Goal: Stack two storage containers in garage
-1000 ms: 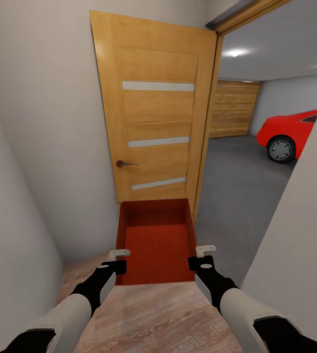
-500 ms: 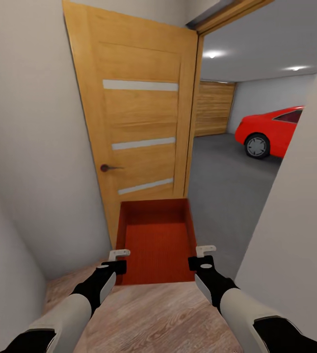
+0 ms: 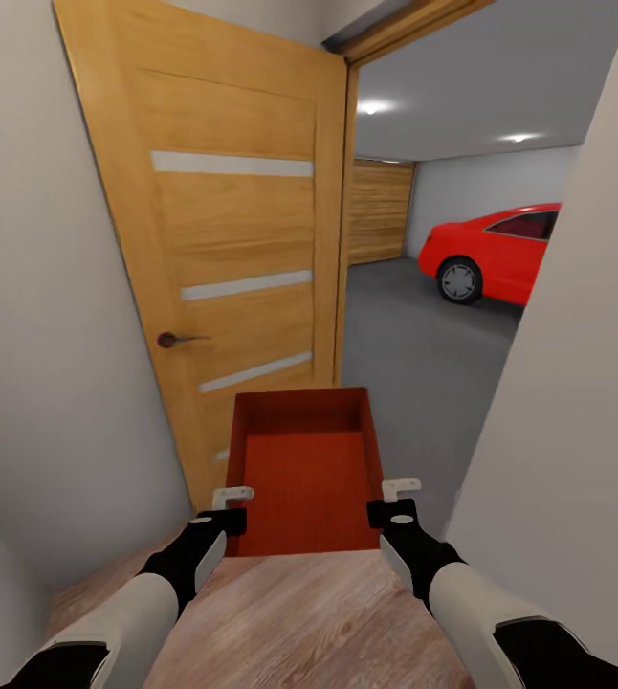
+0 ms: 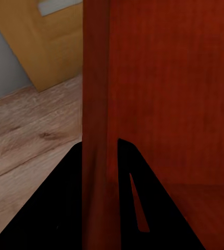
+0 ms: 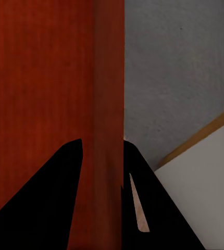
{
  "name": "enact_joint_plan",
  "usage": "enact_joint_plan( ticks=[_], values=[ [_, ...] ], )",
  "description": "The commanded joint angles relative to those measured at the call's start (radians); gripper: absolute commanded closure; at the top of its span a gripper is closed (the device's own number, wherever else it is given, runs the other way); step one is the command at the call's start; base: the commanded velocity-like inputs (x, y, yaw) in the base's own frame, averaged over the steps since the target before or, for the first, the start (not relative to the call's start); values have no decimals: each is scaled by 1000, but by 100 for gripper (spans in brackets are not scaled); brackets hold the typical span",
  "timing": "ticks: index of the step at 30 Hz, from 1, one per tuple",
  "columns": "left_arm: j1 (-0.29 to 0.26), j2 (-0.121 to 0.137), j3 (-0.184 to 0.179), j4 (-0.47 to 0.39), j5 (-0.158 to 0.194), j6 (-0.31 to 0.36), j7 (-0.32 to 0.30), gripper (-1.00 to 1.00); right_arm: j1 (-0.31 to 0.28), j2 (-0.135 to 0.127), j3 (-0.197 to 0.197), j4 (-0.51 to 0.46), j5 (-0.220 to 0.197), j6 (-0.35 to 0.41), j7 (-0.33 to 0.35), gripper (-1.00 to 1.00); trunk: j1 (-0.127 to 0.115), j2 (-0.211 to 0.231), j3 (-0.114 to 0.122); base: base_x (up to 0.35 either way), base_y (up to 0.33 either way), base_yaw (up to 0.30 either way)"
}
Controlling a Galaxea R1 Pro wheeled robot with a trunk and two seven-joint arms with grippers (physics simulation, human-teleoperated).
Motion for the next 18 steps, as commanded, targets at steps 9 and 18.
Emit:
enact_joint_plan(
  ticks=[9,18],
  values=[
    [0,36,-18,-5,5,-14,3,100,-1,-10,8,4,-18,5,-2,100,1,-2,-2,156,22,-242],
    [0,36,-18,-6,5,-17,3,100,-1,-10,8,4,-18,5,-2,100,1,-2,-2,151,1,-154]
  ],
)
